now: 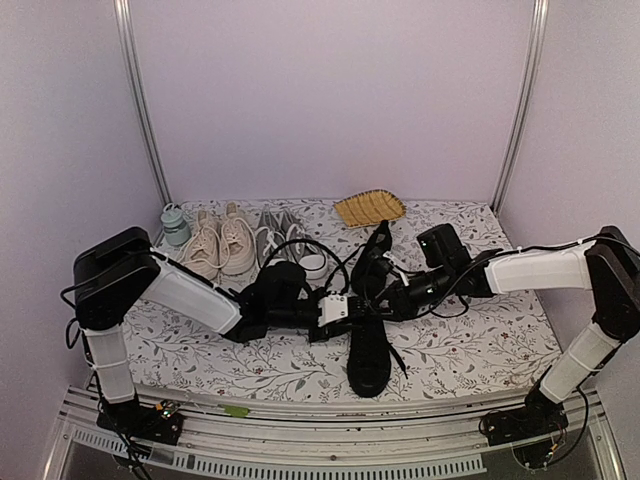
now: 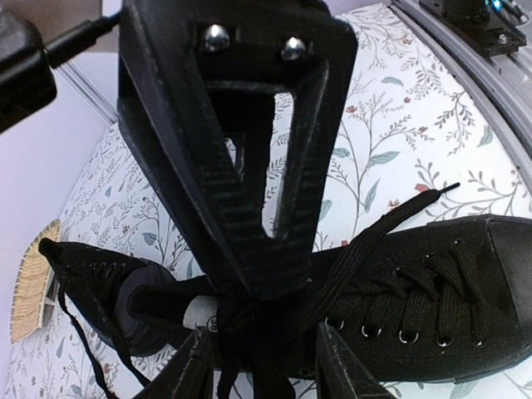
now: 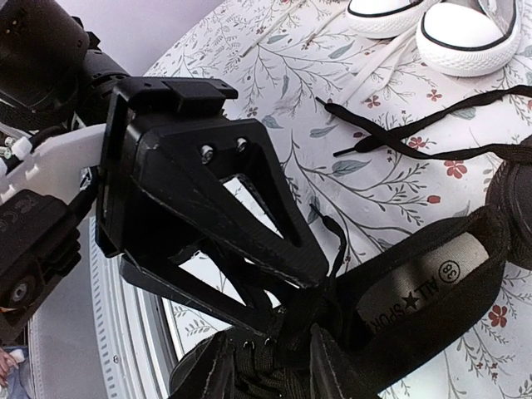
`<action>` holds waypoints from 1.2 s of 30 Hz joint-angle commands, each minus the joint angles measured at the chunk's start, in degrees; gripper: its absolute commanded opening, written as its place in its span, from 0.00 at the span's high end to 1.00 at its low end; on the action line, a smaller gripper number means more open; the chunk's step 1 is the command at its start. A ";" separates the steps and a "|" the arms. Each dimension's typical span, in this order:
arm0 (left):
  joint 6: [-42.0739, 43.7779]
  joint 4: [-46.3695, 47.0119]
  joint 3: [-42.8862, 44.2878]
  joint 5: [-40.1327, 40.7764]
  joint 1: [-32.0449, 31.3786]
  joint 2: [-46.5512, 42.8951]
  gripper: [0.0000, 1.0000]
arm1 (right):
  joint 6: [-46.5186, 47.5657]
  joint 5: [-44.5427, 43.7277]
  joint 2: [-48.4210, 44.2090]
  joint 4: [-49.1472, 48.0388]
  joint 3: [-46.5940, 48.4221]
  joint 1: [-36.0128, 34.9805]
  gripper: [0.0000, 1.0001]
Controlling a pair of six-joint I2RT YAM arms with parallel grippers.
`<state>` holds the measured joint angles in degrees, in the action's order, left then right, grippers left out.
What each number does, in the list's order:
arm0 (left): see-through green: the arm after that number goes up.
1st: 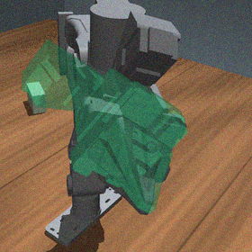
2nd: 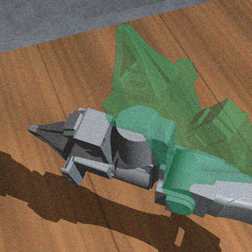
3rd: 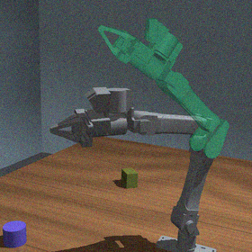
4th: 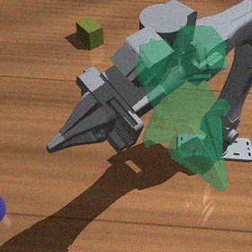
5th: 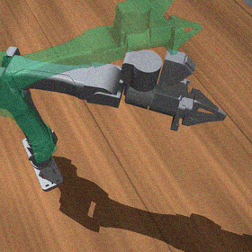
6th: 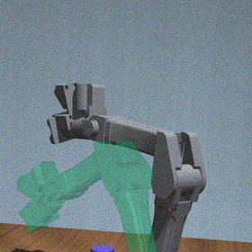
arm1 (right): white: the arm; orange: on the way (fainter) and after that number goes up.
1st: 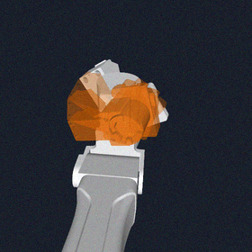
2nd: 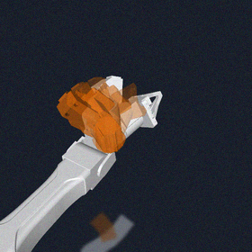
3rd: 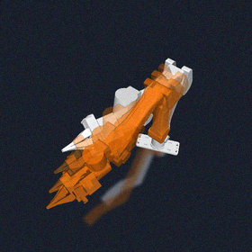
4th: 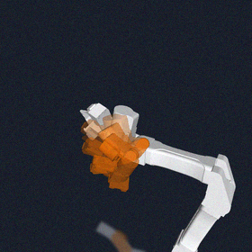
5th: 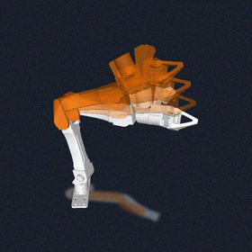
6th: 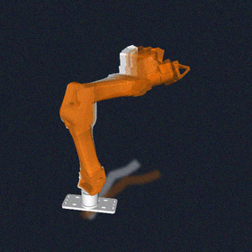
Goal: Tie the shoes
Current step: Adjust the loops with the shoelace on the shoe.
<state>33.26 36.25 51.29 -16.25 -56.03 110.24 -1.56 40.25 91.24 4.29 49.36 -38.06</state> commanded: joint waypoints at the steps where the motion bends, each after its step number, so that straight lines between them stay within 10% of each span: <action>1: 1.49 -2.99 0.65 -2.01 1.56 -1.97 0.55 | -0.59 0.65 2.04 -3.95 -0.47 -0.52 0.67; 15: 5.96 -7.07 5.30 -1.72 2.03 1.53 0.29 | 0.40 -0.70 2.09 -1.66 0.13 -0.65 0.95; 36: 1.28 1.62 3.99 -3.23 1.88 3.36 0.92 | 0.95 -1.01 1.04 1.80 1.85 -0.53 0.98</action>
<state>37.71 33.85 56.31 -17.74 -54.57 114.15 -1.23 39.46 94.06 5.26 49.56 -38.26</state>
